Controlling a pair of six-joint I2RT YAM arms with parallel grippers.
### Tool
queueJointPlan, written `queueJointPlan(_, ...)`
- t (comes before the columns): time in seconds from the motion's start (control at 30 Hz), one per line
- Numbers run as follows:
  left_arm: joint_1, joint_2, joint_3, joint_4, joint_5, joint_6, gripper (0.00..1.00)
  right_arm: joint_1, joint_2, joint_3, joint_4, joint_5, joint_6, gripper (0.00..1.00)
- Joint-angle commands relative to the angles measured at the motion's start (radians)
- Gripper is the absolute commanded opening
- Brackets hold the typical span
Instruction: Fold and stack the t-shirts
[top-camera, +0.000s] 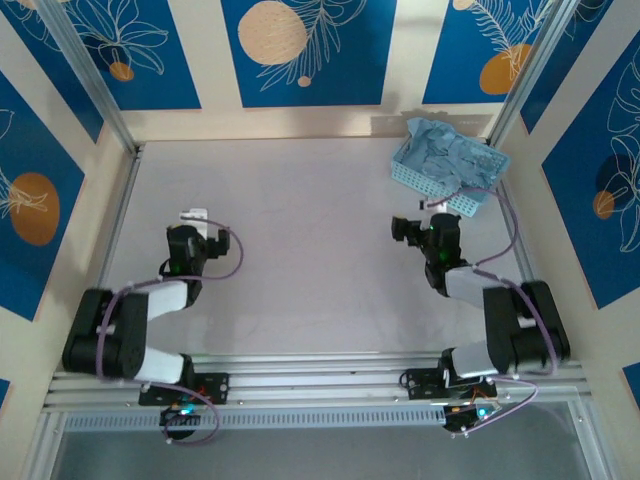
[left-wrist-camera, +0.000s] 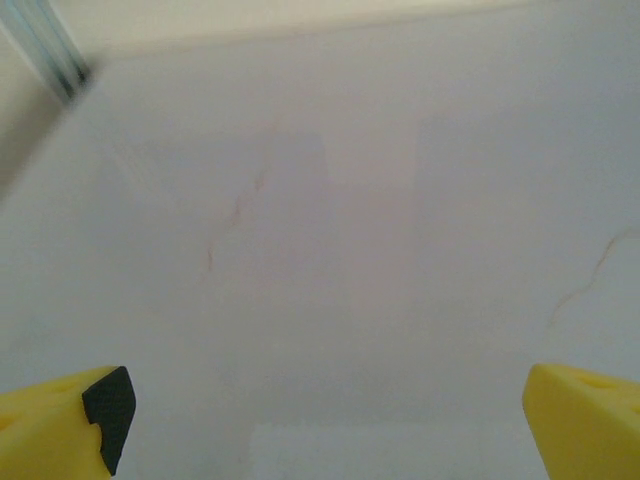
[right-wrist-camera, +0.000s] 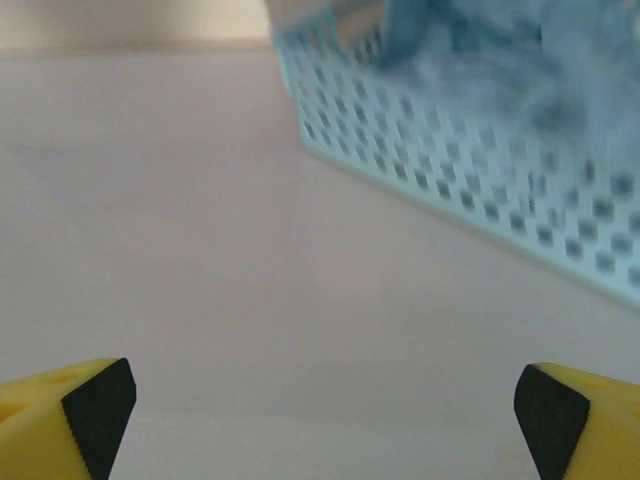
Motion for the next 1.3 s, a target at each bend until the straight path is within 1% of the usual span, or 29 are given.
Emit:
queueJointPlan(0.0,-0.067,-0.166,0.134,-0.116,-0.21,-0.003,1.0,-0.008,-0.145,0.288,-0.418,0.112,0.246,0.99)
queueJointPlan(0.03,-0.059,-0.197,0.268,-0.393,-0.242,-0.161,1.0,-0.048,-0.129,0.447,-0.672,0.022,0.341,0.99)
queueJointPlan(0.07,-0.042,-0.201,0.411,-0.693,-0.242,-0.294,1.0,-0.067,-0.096,0.559,-0.828,0.036,0.425,0.99)
queueJointPlan(0.1,-0.034,-0.172,0.554,-0.92,-0.297,-0.456,1.0,-0.093,-0.04,0.651,-0.924,0.045,0.491,0.99)
queueJointPlan(0.13,-0.012,-0.124,0.633,-1.004,-0.288,-0.554,1.0,-0.131,0.02,0.748,-0.992,-0.023,0.501,0.99)
queueJointPlan(0.17,0.023,-0.077,0.69,-1.043,-0.161,-0.582,1.0,-0.153,0.08,0.825,-1.066,-0.038,0.516,0.99)
queueJointPlan(0.2,0.057,-0.019,0.757,-1.07,-0.002,-0.601,1.0,-0.169,0.15,0.92,-1.148,-0.024,0.533,0.98)
queueJointPlan(0.23,0.062,0.035,0.826,-1.106,0.089,-0.616,1.0,-0.187,0.22,1.003,-1.201,-0.03,0.53,0.92)
queueJointPlan(0.3,0.034,0.115,0.928,-1.143,0.206,-0.633,0.99,-0.224,0.349,1.15,-1.295,-0.074,0.527,0.81)
queueJointPlan(0.33,0.017,0.144,0.964,-1.134,0.278,-0.63,0.94,-0.246,0.418,1.226,-1.34,-0.107,0.525,0.79)
queueJointPlan(0.4,-0.027,0.182,1.017,-1.123,0.363,-0.631,0.92,-0.278,0.546,1.368,-1.427,-0.14,0.524,0.79)
queueJointPlan(0.47,-0.079,0.204,1.055,-1.124,0.41,-0.619,0.91,-0.296,0.652,1.491,-1.495,-0.155,0.508,0.81)
queueJointPlan(0.53,-0.121,0.219,1.075,-1.123,0.465,-0.621,0.87,-0.31,0.763,1.61,-1.559,-0.165,0.489,0.84)
queueJointPlan(0.6,-0.159,0.225,1.076,-1.127,0.485,-0.628,0.86,-0.321,0.848,1.685,-1.585,-0.176,0.478,0.85)
queueJointPlan(0.73,-0.23,0.217,1.052,-1.142,0.475,-0.631,0.84,-0.34,1.003,1.8,-1.641,-0.209,0.494,0.86)
queueJointPlan(0.9,-0.266,0.199,1.03,-1.176,0.449,-0.638,0.83,-0.341,1.123,1.878,-1.666,-0.224,0.51,0.85)
queueJointPlan(0.97,-0.27,0.191,1.029,-1.188,0.443,-0.637,0.83,-0.341,1.154,1.891,-1.655,-0.237,0.512,0.82)
queueJointPlan(1.0,-0.271,0.186,1.031,-1.197,0.438,-0.636,0.83,-0.342,1.171,1.898,-1.647,-0.246,0.512,0.78)
queueJointPlan(1.1,-0.273,0.172,1.034,-1.219,0.422,-0.634,0.82,-0.346,1.206,1.917,-1.623,-0.275,0.508,0.62)
queueJointPlan(1.13,-0.273,0.165,1.034,-1.225,0.418,-0.633,0.82,-0.346,1.214,1.924,-1.613,-0.281,0.507,0.54)
queueJointPlan(1.2,-0.274,0.153,1.034,-1.235,0.407,-0.632,0.81,-0.348,1.212,1.936,-1.594,-0.282,0.505,0.31)
queueJointPlan(1.27,-0.274,0.141,1.036,-1.244,0.399,-0.63,0.81,-0.346,1.187,1.943,-1.559,-0.28,0.503,0.13)
